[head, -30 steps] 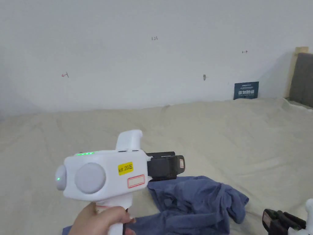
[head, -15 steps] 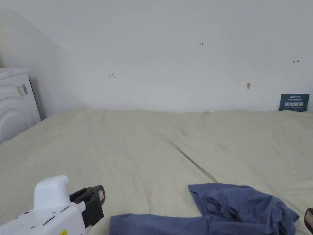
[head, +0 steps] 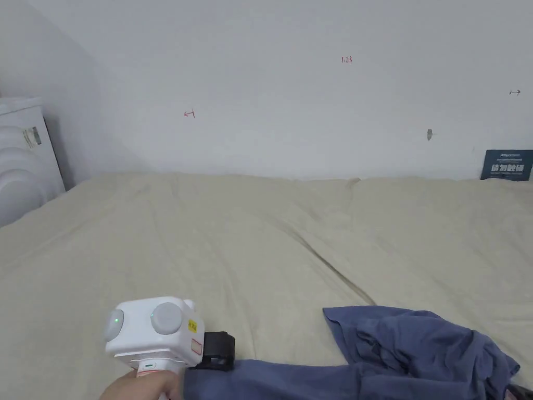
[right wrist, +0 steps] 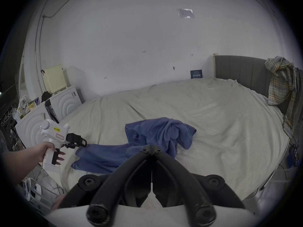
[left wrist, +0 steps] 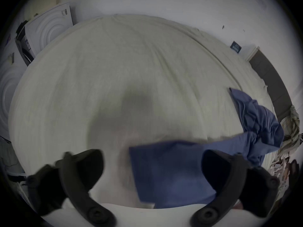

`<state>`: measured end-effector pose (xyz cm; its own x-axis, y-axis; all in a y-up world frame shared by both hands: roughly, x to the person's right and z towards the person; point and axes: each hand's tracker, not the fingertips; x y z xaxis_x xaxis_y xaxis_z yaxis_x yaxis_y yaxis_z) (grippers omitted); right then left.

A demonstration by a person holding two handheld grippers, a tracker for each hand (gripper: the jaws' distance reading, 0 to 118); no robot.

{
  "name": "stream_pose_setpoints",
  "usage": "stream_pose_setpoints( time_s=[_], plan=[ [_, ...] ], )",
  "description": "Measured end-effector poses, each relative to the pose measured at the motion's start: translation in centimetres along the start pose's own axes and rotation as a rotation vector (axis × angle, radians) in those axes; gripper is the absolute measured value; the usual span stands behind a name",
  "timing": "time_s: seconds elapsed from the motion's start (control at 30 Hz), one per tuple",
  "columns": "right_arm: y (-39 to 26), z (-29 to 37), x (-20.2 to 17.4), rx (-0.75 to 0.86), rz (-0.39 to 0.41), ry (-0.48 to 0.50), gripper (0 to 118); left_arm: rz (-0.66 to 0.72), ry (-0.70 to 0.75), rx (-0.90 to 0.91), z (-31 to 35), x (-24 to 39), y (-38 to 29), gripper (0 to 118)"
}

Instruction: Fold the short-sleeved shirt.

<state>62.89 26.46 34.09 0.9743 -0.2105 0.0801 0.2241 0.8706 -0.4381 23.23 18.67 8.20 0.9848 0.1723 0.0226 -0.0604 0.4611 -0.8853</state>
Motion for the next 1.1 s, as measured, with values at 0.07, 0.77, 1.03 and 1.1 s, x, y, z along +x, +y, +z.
stream_pose_setpoints(
  time_s=[0.07, 0.77, 1.03, 1.1],
  plan=[
    [-0.3, -0.5, 0.3, -0.02, -0.003, -0.006, 0, 0.043, -0.05, -0.036, -0.8, -0.3, 0.3, 114],
    [14.6, -15.1, 0.9, -0.204, 0.089, 0.336, 89, -0.088, -0.19, 0.183, 3.3, 1.5, -6.0, 5],
    [15.4, -32.3, 0.7, -0.701, 0.259, -0.021, 89, -0.142, -0.188, 0.196, 4.1, 1.9, -6.5, 5],
    [14.6, -35.0, 0.7, -0.759, 0.256, -0.059, 89, -0.139, -0.201, 0.191, 4.2, 1.6, -6.6, 5]
  ],
)
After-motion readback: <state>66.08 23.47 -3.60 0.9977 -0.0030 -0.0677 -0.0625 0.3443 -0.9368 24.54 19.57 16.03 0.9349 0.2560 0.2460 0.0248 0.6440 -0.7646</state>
